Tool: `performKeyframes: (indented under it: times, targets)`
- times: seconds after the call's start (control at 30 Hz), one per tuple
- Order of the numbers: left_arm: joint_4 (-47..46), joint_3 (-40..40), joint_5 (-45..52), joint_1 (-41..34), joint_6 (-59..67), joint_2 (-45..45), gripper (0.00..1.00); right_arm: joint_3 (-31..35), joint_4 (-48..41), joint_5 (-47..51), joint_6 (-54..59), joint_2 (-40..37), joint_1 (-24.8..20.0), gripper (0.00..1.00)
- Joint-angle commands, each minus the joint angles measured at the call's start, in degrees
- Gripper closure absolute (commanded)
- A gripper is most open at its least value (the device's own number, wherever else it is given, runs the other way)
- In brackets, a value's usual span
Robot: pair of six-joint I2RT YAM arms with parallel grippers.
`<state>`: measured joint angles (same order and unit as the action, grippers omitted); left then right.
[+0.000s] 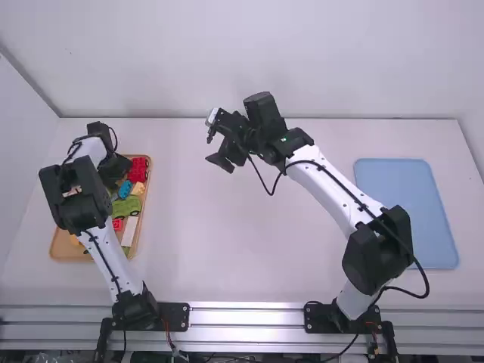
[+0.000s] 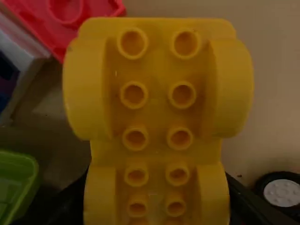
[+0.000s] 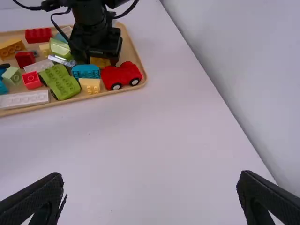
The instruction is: Assemble lego blocks to make yellow taxi
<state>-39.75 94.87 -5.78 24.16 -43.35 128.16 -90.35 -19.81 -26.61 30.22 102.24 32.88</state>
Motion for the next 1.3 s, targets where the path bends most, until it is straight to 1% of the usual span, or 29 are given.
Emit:
performKeyframes:
  times: [0.0,0.03,0.13,0.17,0.27,0.33,0.43,0.53,0.63,0.7,0.73,0.77,0.8,0.83,0.87,0.9,1.0,1.1,1.17,1.2,1.27]
  targets:
    - [-2.51,3.43,0.2,0.76,3.72,1.38,0.43,0.04,-0.11,1.62,-0.26,0.09,0.07,0.01]
    - [-3.45,4.46,0.24,1.01,4.48,1.31,0.43,0.04,-0.17,2.12,-0.26,0.07,0.07,0.02]
    - [-11.37,12.44,0.22,1.77,8.13,0.48,0.42,0.04,-0.68,4.02,-0.26,0.07,0.07,0.01]
    - [-14.38,15.58,0.24,1.81,8.79,0.0,0.43,0.04,-0.87,3.98,-0.2,0.07,0.07,0.02]
    - [-20.22,20.85,-1.95,1.18,10.19,-1.62,0.47,0.04,-1.03,3.96,-0.24,-0.17,-0.37,0.01]
    - [-23.19,22.05,-5.7,0.2,10.14,-3.96,0.5,0.04,-1.09,3.5,-0.28,-0.46,-0.92,0.01]
    - [-24.74,21.03,-8.76,-2.54,10.19,-8.11,0.5,0.07,-1.29,1.01,-0.46,-1.25,-1.97,0.01]
    - [-21.9,16.02,-7.93,-7.34,13.27,-13.42,0.49,0.07,-1.55,-3.34,-0.48,-2.05,-3.67,0.02]
    - [-16.06,7.41,-5.97,-11.89,18.25,-19.63,0.52,0.09,-1.57,-6.23,-1.27,-2.67,-5.95,0.01]
    - [-11.5,0.74,-6.03,-15.52,21.49,-23.65,0.53,0.11,-1.42,-6.14,-2.95,-3.02,-7.17,0.01]
    - [-10.25,-1.07,-5.99,-16.55,23.02,-24.61,0.53,0.11,-1.46,-6.1,-3.3,-3.21,-7.54,0.01]
    - [-6.91,-6.08,-4.74,-19.71,29.44,-27.52,0.54,0.11,-1.81,-6.1,-3.48,-3.48,-8.48,0.02]
    - [-5.16,-8.68,-3.74,-21.44,33.07,-28.85,0.55,0.11,-2.03,-6.14,-3.45,-3.69,-8.9,0.01]
    - [-3.65,-11.08,-2.27,-23.1,37.35,-30.01,0.55,0.13,-2.29,-6.19,-3.45,-3.82,-9.27,0.01]
    - [-1.79,-14.99,1.92,-26.34,46.56,-31.65,0.51,0.13,-3.02,-5.9,-3.43,-4.42,-9.94,0.01]
    - [-1.49,-17.16,5.35,-28.52,52.98,-32.28,0.51,0.15,-3.54,-5.38,-3.45,-4.96,-10.36,0.01]
    - [-2.25,-20.35,12.04,-33.03,64.39,-32.5,0.5,1.16,-3.78,-4.02,-3.43,-6.88,-11.23,0.02]
    - [-1.81,-23.98,14.08,-38.01,70.31,-32.35,0.5,4.35,-2.99,-3.08,-3.48,-10.67,-12.87,0.02]
    - [-0.44,-25.29,13.88,-40.02,71.8,-31.78,0.43,7.58,-1.81,-3.48,-3.63,-13.75,-14.43,0.01]
    - [1.09,-26.05,13.99,-41.79,73.59,-30.8,0.4,11.17,0.44,-3.52,-5.27,-16.63,-15.78,0.01]
    - [1.55,-26.53,14.34,-43.65,76.35,-30.05,0.39,15.45,3.13,-3.52,-6.62,-19.71,-17.29,0.01]
